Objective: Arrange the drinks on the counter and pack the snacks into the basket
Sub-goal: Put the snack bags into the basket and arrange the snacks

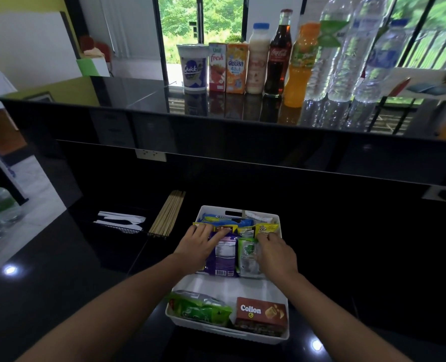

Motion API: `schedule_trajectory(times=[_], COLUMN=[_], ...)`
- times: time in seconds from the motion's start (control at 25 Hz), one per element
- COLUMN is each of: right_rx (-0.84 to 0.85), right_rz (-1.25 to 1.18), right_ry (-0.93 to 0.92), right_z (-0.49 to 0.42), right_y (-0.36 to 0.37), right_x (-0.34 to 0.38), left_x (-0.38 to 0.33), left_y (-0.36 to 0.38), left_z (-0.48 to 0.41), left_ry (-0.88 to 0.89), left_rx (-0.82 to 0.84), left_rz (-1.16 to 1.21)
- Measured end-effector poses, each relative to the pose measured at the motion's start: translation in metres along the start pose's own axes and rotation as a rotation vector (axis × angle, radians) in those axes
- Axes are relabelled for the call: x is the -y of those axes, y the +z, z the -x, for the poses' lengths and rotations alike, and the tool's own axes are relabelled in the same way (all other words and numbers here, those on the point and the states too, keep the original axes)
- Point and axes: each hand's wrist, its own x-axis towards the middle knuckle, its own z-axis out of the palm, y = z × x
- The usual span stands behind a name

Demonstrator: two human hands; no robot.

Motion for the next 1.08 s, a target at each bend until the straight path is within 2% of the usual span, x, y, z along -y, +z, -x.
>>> schedule_trajectory(times=[0.24, 0.32, 0.52, 0.84, 1.08], right_rx=[0.008, 0.028, 0.004, -0.004, -0.012], right_rz=[-0.021, -0.024, -0.051, -0.032, -0.033], right_ry=[0.031, 0.016, 0.009, -0.044, -0.033], right_z=[-0.001, -0.002, -0.003, 0.013, 0.028], right_y=[0.002, 0.004, -0.001, -0.01, -0.016], right_x=[-0.005, -0.006, -0.011, -0.003, -0.002], left_x=[-0.003, -0.003, 0.003, 0.007, 0.011], left_y=[-0.001, 0.005, 0.005, -0.007, -0.011], left_z=[-0.007, -0.007, -0.006, 0.009, 0.022], left_ry=[0.01, 0.029, -0.067, -0.092, -0.169], left_rx=[-0.079, -0.052, 0.038, -0.062, -0.026], left_rz=[-0.033, -0.002, 0.117, 0.174, 0.305])
